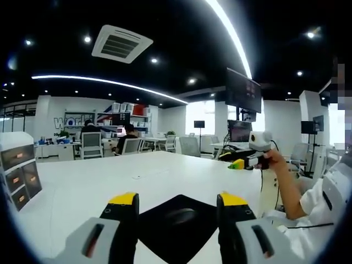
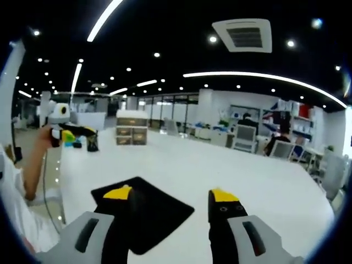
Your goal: Arrange the mouse and mouse pad neatly on the desk surface
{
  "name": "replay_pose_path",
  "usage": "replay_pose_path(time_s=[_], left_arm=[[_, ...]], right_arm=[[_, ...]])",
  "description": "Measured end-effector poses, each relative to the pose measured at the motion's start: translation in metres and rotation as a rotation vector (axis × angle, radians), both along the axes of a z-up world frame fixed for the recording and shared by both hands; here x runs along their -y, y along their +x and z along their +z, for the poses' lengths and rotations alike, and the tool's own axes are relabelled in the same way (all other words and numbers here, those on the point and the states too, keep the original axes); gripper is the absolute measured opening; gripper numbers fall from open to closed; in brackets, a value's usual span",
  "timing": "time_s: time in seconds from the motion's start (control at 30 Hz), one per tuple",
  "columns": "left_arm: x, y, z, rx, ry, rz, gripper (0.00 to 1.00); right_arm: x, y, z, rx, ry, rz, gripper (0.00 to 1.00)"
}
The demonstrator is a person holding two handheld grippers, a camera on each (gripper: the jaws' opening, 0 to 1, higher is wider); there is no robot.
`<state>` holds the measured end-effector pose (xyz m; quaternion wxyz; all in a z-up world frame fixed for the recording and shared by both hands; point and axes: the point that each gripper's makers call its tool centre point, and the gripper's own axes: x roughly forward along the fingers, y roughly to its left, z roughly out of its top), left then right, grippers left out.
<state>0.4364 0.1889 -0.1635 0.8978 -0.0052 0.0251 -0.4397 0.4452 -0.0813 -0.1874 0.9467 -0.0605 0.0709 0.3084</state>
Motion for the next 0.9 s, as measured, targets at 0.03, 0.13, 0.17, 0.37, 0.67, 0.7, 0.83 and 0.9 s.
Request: replay_pose_path(time_s=[0.03, 0.13, 0.17, 0.37, 0.67, 0.7, 0.83, 0.9], left_arm=[[-0.0003, 0.0, 0.0004, 0.001, -0.001, 0.001, 0.57], [-0.0016, -0.0005, 0.001, 0.002, -0.002, 0.003, 0.57], [-0.0025, -0.0006, 0.0017, 0.004, -0.005, 0.004, 0.57], [-0.0048, 0.0008, 0.0012, 0.002, -0.007, 0.01, 0.57], [-0.005, 0.0018, -0.0001, -0.001, -0.008, 0.011, 0.57], [-0.005, 0.0021, -0.0007, -0.002, -0.006, 0.011, 0.57], [-0.0041, 0.002, -0.0009, -0.002, -0.007, 0.01, 0.57], [-0.0031, 0.0012, -0.0007, -0.002, -0.004, 0.006, 0.57]], right_arm=[[0.0011, -0.0007, 0.0004, 0.0, 0.004, -0.003, 0.52], [0.0051, -0.001, 0.0017, 0.006, 0.007, -0.017, 0.52], [0.0053, -0.0012, 0.002, 0.006, 0.008, -0.017, 0.52], [0.0022, -0.003, 0.0027, 0.009, 0.018, 0.004, 0.56], [0.0045, -0.0016, 0.001, 0.003, 0.016, -0.012, 0.55], [0.0047, -0.0017, 0.001, 0.003, 0.016, -0.014, 0.55], [0.0045, -0.0008, 0.0012, -0.002, 0.026, -0.019, 0.54], [0.0049, -0.0005, -0.0001, -0.009, 0.029, -0.025, 0.54]])
